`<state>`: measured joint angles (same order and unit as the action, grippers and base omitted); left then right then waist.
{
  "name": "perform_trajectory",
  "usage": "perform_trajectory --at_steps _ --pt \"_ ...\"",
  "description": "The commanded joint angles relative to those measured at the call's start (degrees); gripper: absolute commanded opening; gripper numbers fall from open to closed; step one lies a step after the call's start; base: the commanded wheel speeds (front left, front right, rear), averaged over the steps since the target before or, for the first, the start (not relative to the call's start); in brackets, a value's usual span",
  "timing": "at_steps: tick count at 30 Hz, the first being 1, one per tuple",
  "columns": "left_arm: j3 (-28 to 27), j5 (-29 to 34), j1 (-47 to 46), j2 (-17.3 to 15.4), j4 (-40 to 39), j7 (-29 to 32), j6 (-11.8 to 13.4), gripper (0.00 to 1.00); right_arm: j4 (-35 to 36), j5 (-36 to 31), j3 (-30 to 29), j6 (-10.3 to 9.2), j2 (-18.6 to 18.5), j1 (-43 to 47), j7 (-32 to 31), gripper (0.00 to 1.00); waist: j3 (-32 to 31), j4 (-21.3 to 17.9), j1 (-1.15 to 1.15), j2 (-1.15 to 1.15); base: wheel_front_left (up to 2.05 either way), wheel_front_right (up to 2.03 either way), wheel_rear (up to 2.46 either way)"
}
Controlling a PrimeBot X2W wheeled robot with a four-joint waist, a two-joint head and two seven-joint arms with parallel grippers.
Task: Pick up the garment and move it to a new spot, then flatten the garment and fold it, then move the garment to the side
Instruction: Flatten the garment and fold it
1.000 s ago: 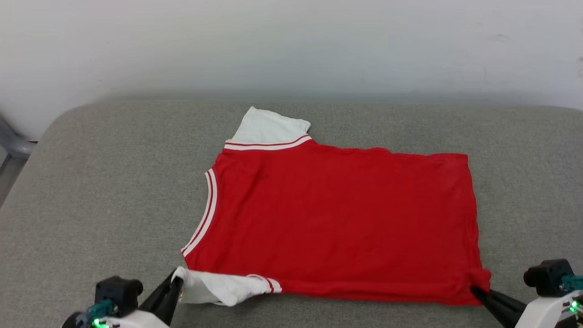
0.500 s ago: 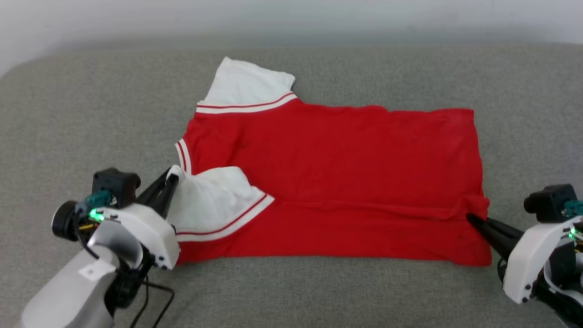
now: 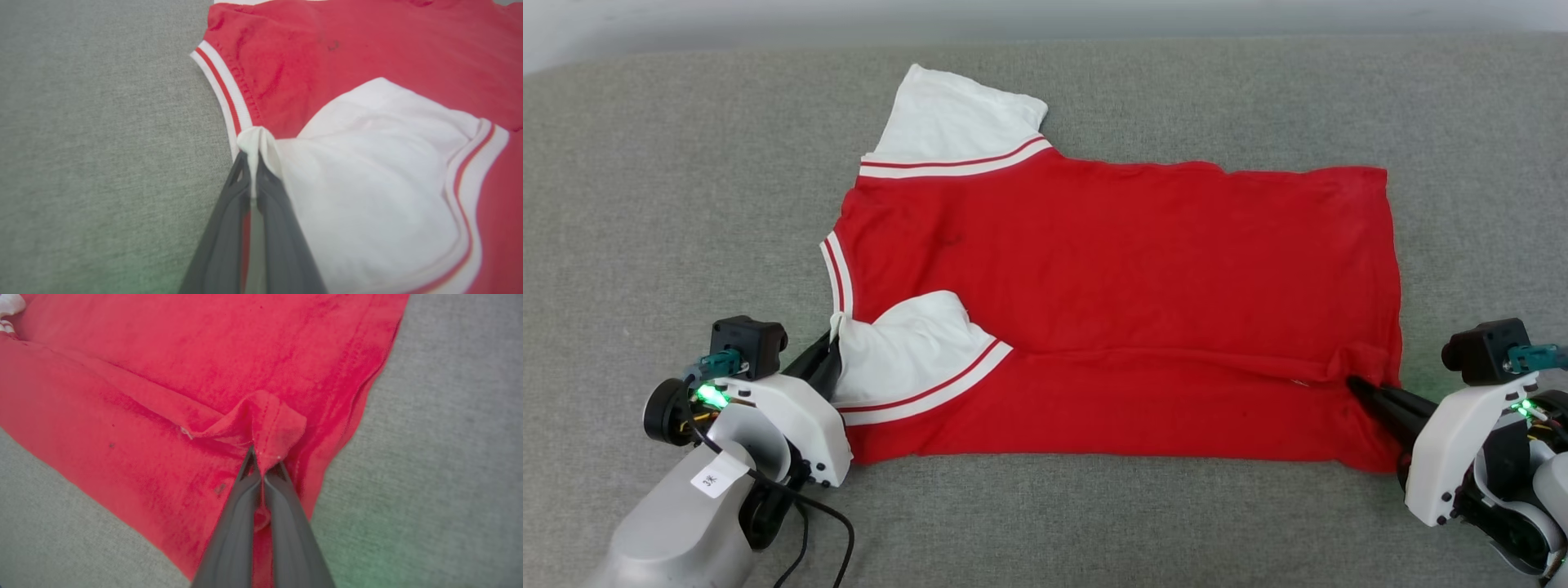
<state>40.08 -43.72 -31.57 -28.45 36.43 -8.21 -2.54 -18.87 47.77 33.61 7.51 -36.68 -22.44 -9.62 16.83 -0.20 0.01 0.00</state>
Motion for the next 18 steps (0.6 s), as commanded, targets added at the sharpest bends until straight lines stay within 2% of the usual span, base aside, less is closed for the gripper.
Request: perform_trajectory --at_steps 1,2,3,4,7,12,18 --pt "0.27 -0.21 0.25 0.24 0.83 0.04 -0.16 0.00 -0.53 0.20 0.50 -0.04 0.36 -0.15 0.19 0.00 -0.42 0.10 -0.01 0.00 0.00 0.00 0.00" --pt "0.12 -0.33 -0.05 0.55 1.62 -0.61 -0.45 0.00 -0.71 0.47 0.54 -0.04 0.23 -0.22 0.77 0.30 -0.85 0.19 -0.01 0.00 0.00 0.00 0.00" --pt "0.04 -0.29 -0.39 0.75 2.27 -1.08 -0.66 0.21 -0.80 0.73 0.52 -0.04 0.06 -0.19 1.38 0.74 -1.35 0.31 -0.01 0.00 0.00 0.00 0.00" --pt "0.10 0.08 -0.90 0.80 2.70 -1.72 -0.75 1.00 -0.91 0.82 0.31 -0.04 -0.16 -0.02 2.01 1.00 -1.89 0.52 -0.01 0.00 0.00 0.00 0.00" --pt "-0.36 0.25 -2.27 0.80 3.13 -3.17 -0.89 1.00 -0.74 0.51 -0.54 -0.04 -0.84 0.92 4.12 1.00 -3.72 1.26 -0.01 0.00 0.00 0.00 0.00" --pt "-0.22 1.55 -4.76 -1.15 0.45 -2.39 -0.62 1.00 0.73 0.37 -2.77 -0.04 -1.24 3.16 6.62 1.00 -6.15 2.49 -0.01 0.00 0.00 0.00 0.00" --pt "0.70 2.18 -8.35 -4.97 -6.40 3.81 -1.08 1.00 2.55 -1.12 -4.77 -0.05 -1.27 5.15 6.45 1.00 -7.13 3.33 -0.01 0.00 0.00 0.00 0.00"
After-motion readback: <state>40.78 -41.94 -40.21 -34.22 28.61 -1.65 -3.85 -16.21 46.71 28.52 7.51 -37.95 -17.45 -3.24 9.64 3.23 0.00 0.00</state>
